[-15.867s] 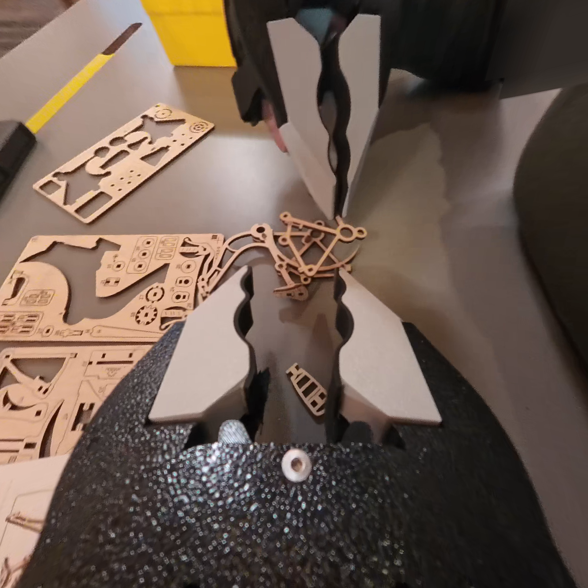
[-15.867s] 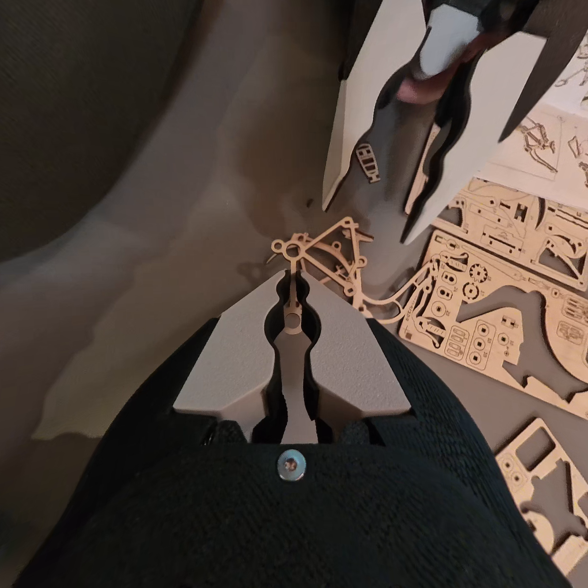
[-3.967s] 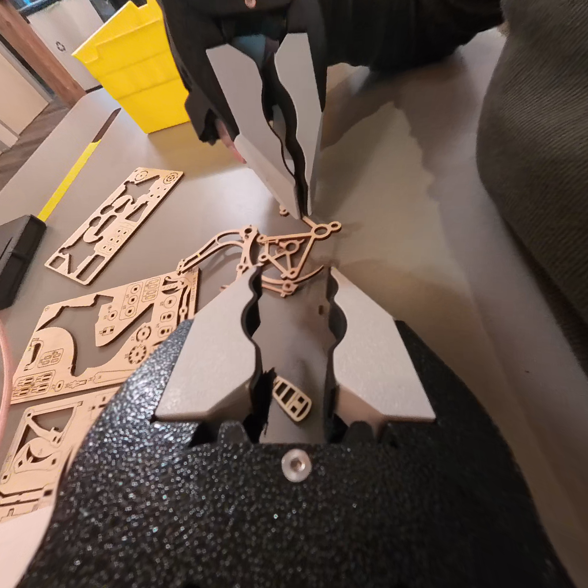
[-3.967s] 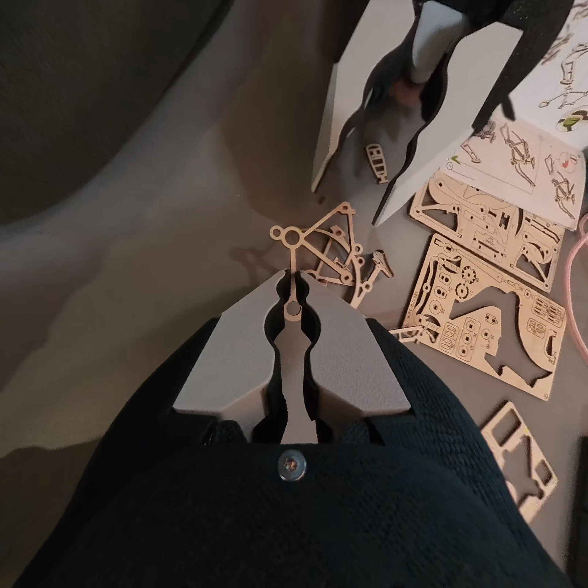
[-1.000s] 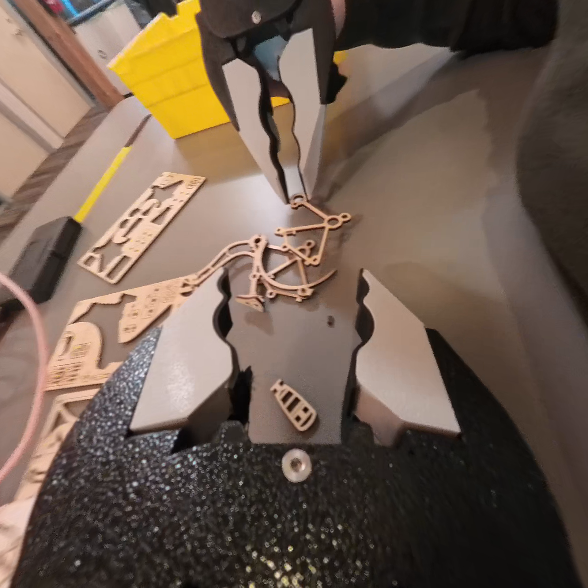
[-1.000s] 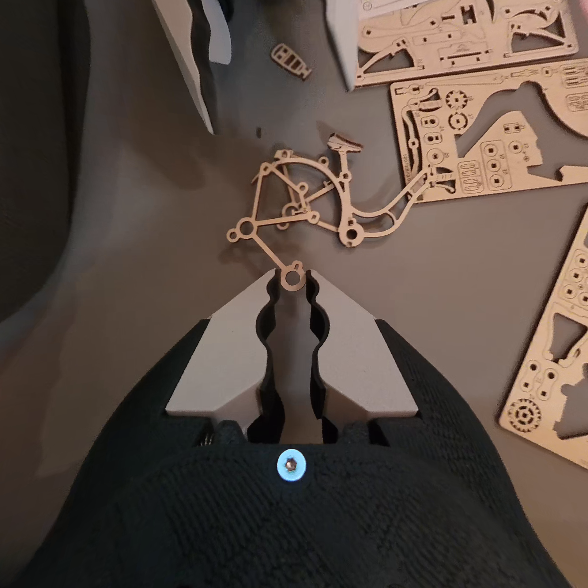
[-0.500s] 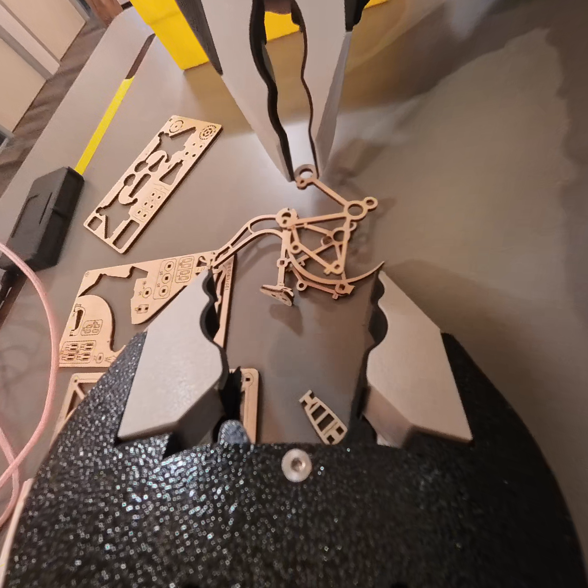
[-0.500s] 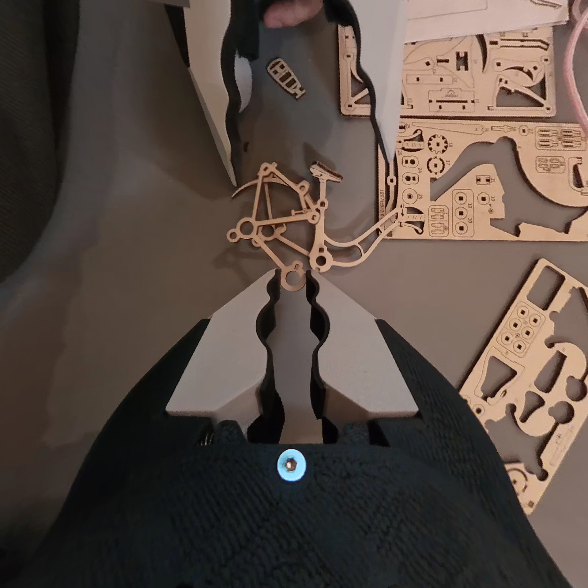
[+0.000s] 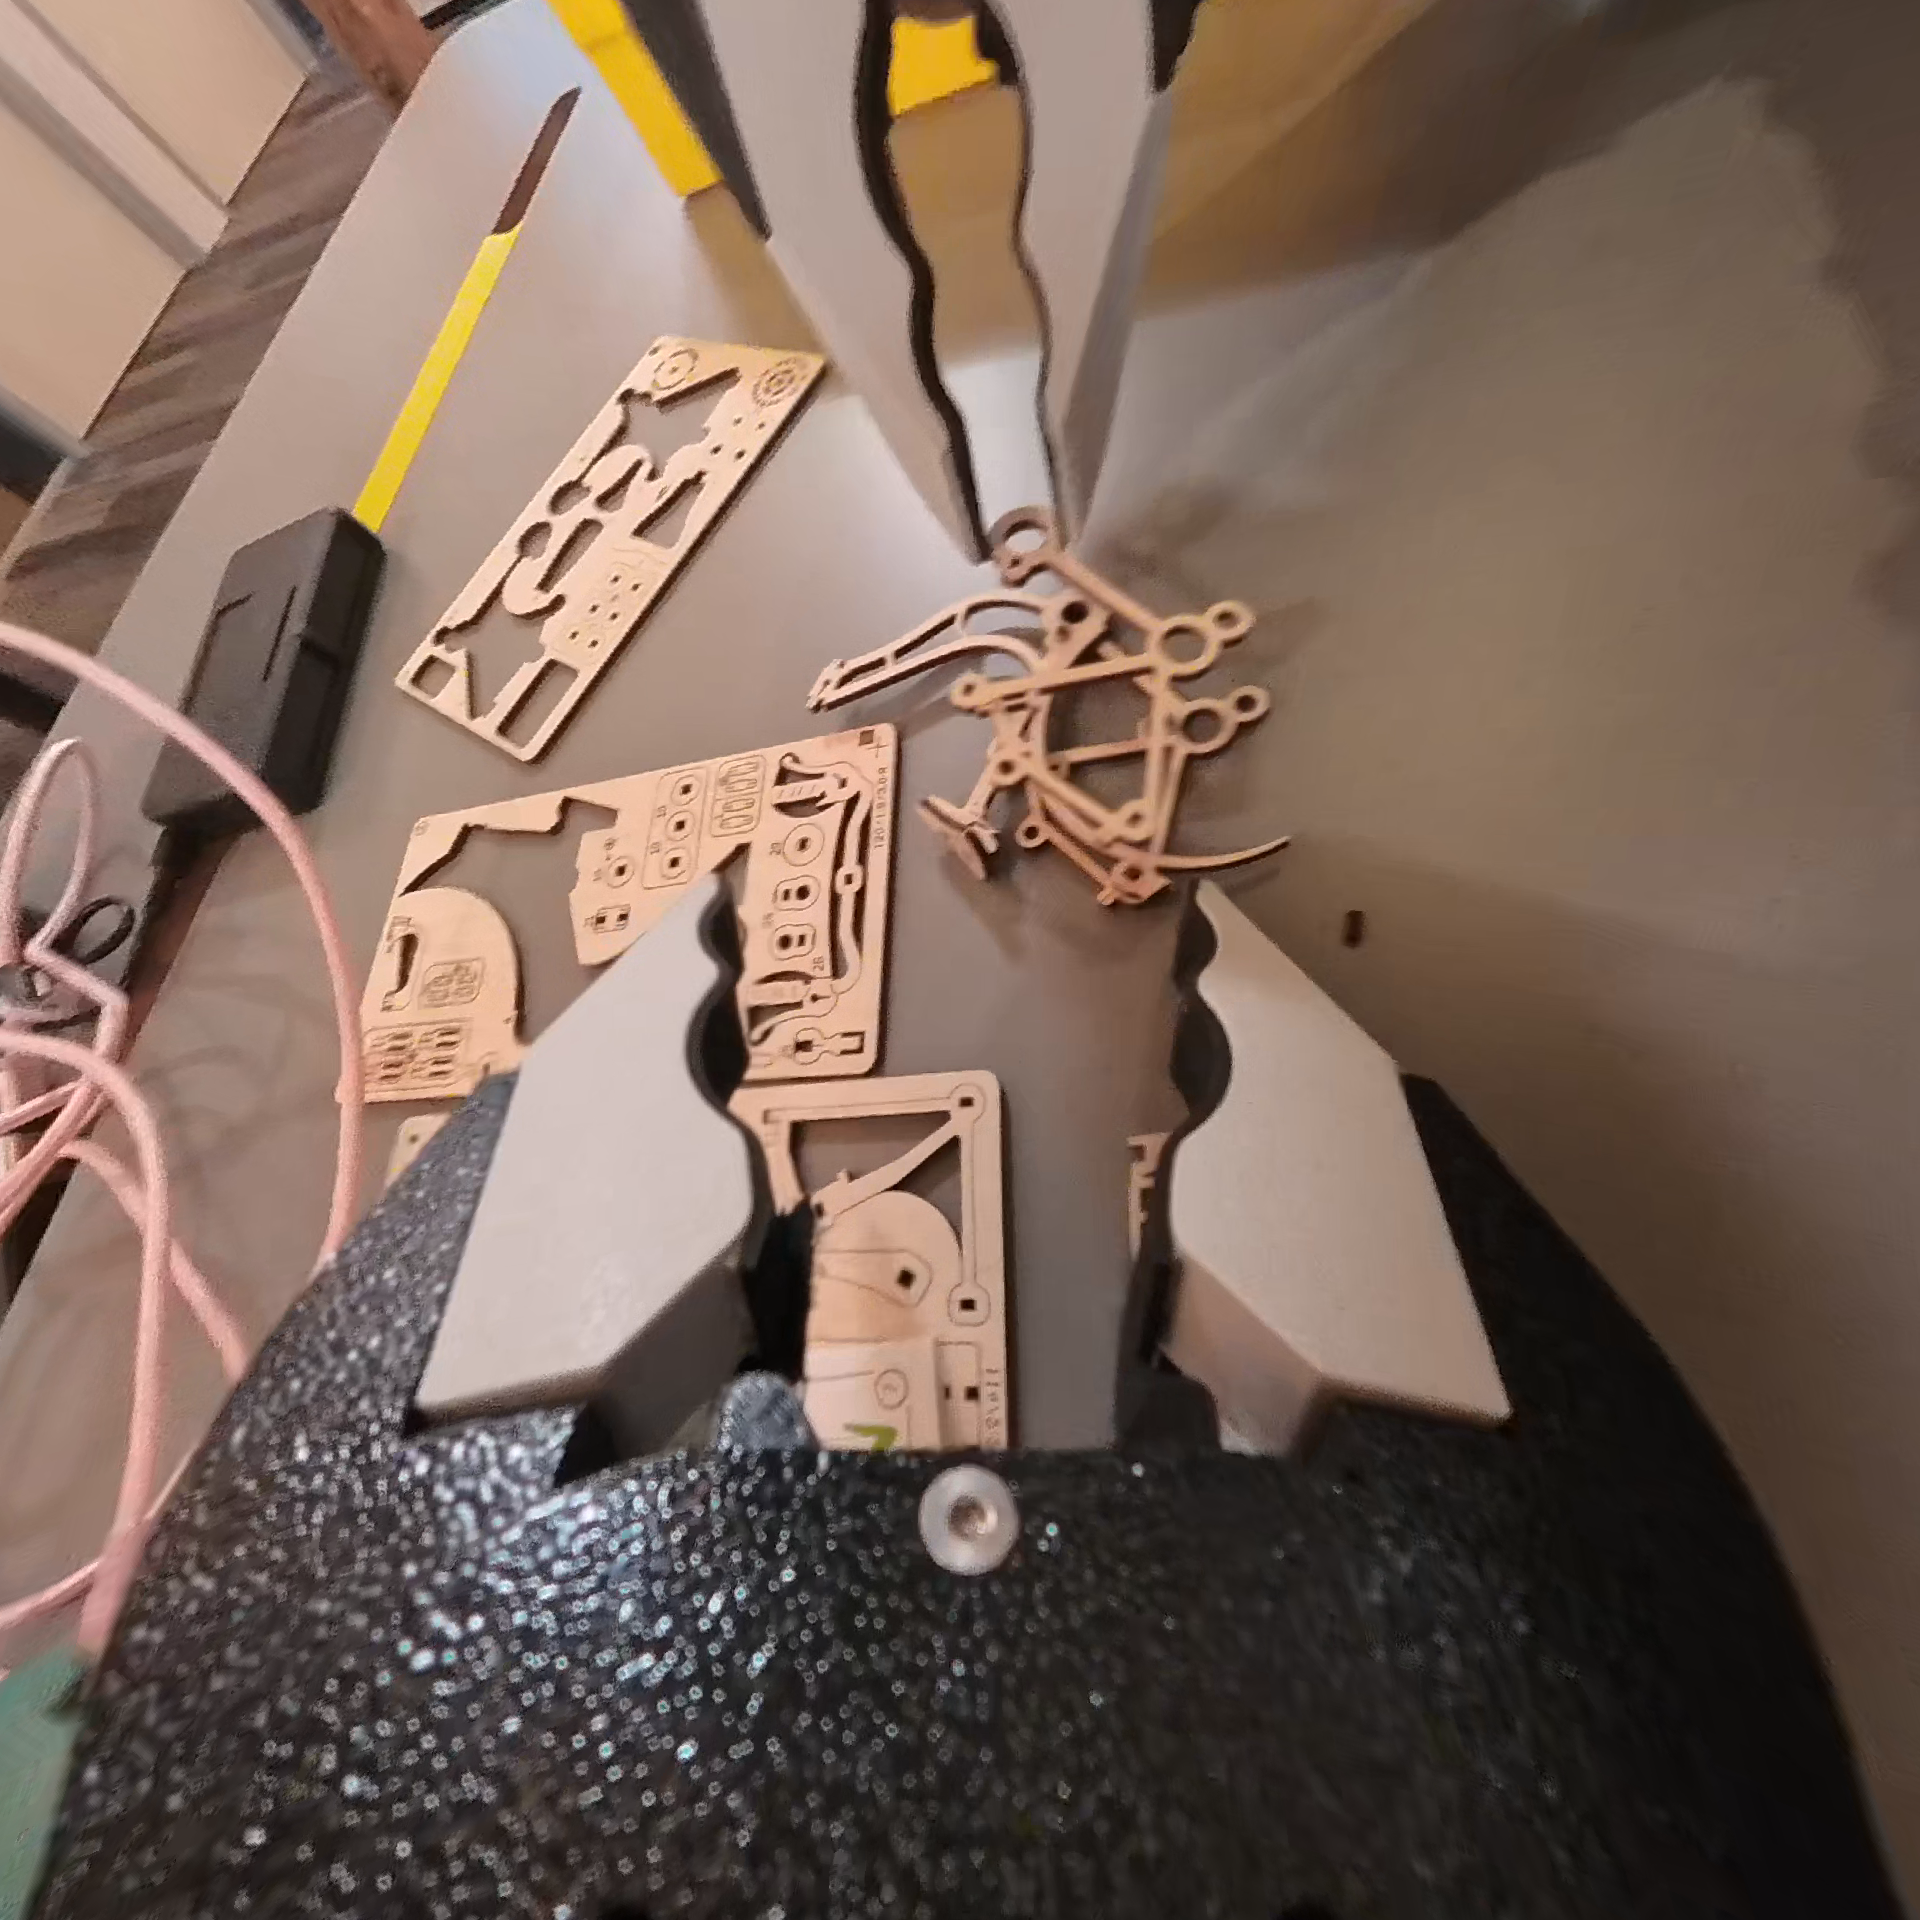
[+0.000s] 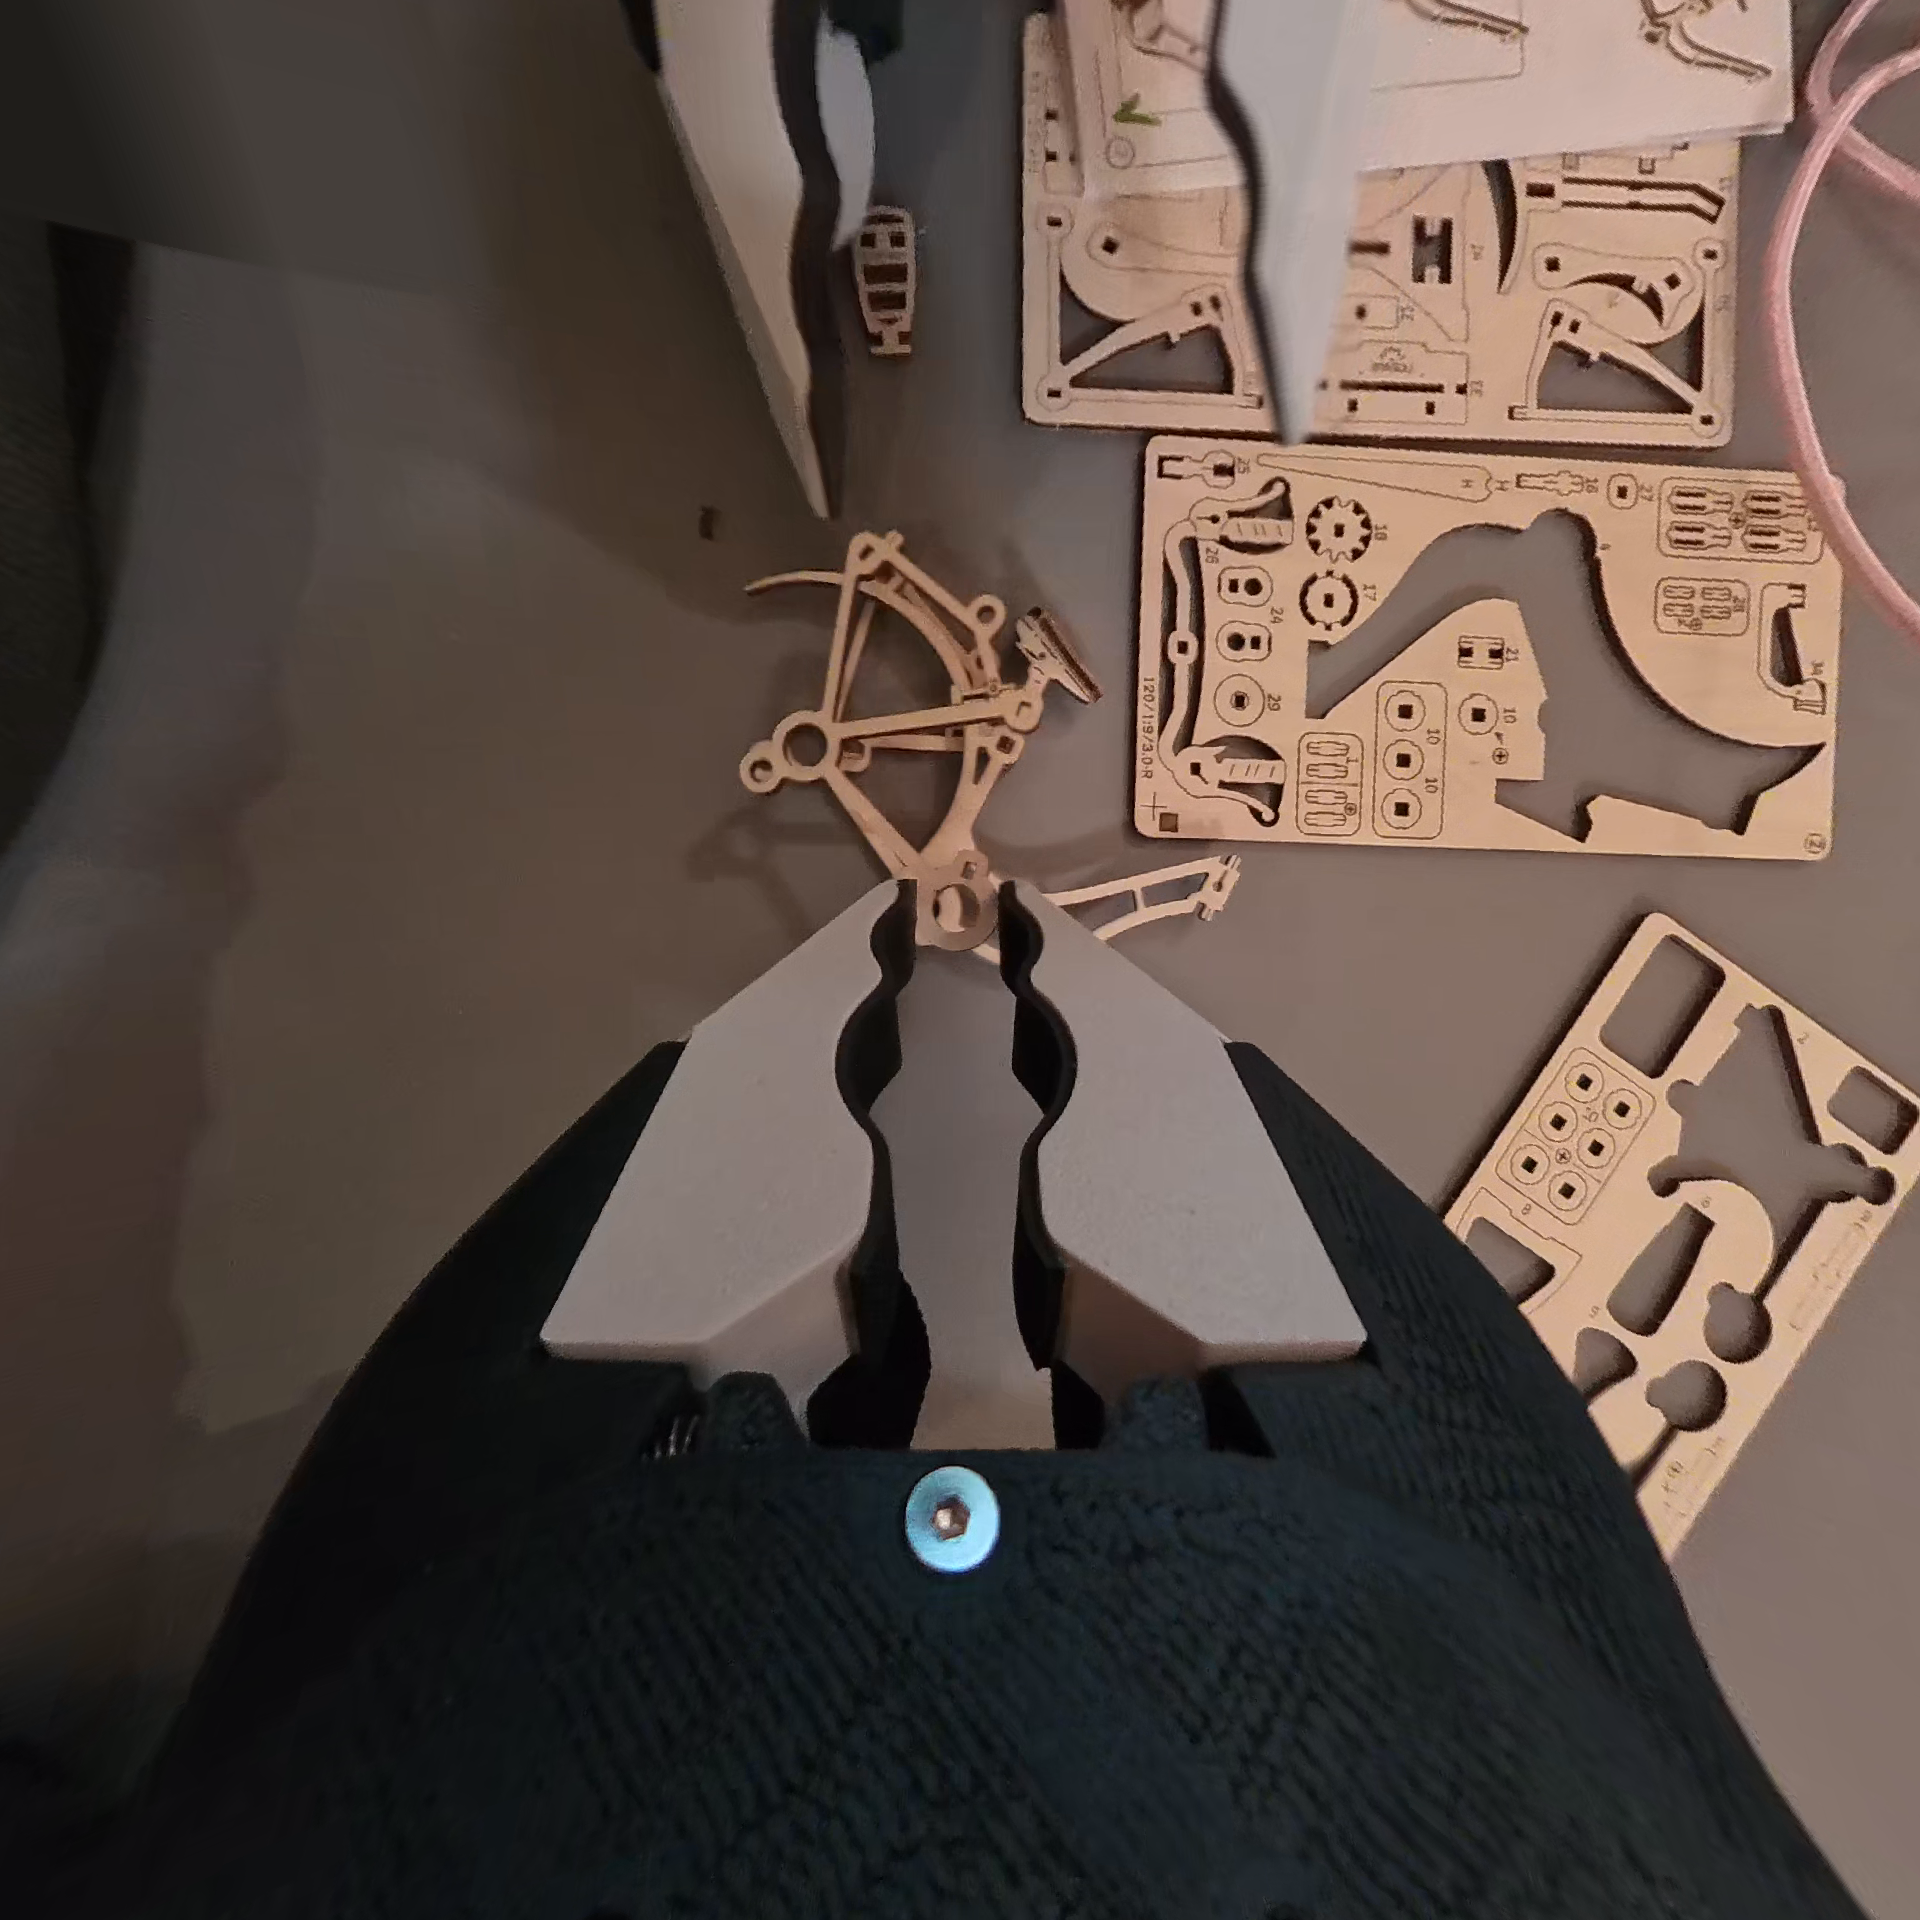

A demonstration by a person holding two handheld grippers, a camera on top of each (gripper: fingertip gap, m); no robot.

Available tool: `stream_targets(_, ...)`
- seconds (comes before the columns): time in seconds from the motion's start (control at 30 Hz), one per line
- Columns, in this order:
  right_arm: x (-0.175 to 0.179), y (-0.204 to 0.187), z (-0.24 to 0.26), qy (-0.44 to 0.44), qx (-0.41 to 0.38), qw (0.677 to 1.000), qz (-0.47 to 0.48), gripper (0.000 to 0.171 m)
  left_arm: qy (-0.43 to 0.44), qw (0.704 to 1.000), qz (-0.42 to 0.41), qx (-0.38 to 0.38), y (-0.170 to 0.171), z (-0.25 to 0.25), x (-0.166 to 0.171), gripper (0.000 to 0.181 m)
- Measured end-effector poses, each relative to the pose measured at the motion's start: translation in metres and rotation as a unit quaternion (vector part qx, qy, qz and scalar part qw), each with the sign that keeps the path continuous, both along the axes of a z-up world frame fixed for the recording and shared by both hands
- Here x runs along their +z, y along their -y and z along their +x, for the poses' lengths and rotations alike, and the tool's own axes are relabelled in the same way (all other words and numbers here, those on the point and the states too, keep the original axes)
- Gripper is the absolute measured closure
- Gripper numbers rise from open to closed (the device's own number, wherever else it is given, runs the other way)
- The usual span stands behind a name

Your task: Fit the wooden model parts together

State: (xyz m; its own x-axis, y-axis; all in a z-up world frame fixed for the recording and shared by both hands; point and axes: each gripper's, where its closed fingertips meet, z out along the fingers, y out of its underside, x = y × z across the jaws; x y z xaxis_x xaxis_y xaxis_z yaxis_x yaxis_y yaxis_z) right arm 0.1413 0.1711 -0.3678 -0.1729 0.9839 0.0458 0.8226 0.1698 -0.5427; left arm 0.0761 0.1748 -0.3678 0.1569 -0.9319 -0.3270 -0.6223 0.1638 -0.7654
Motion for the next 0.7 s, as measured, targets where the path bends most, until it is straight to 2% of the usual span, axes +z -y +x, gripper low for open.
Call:
stream_targets(0.03,-0.001,-0.001,0.000,-0.001,-0.002,1.000,-0.004,0.157,0.005,1.000,-0.005,-0.007,0.003,0.001,0.001,0.104)
stream_targets(0.27,-0.011,0.002,0.002,-0.010,0.000,0.999,-0.032,0.157,0.000,0.998,-0.021,-0.056,0.023,0.007,-0.003,0.137)
stream_targets(0.7,-0.016,0.001,-0.002,-0.018,-0.017,0.998,-0.059,0.157,0.006,0.996,-0.063,-0.065,0.028,0.009,-0.007,0.157)
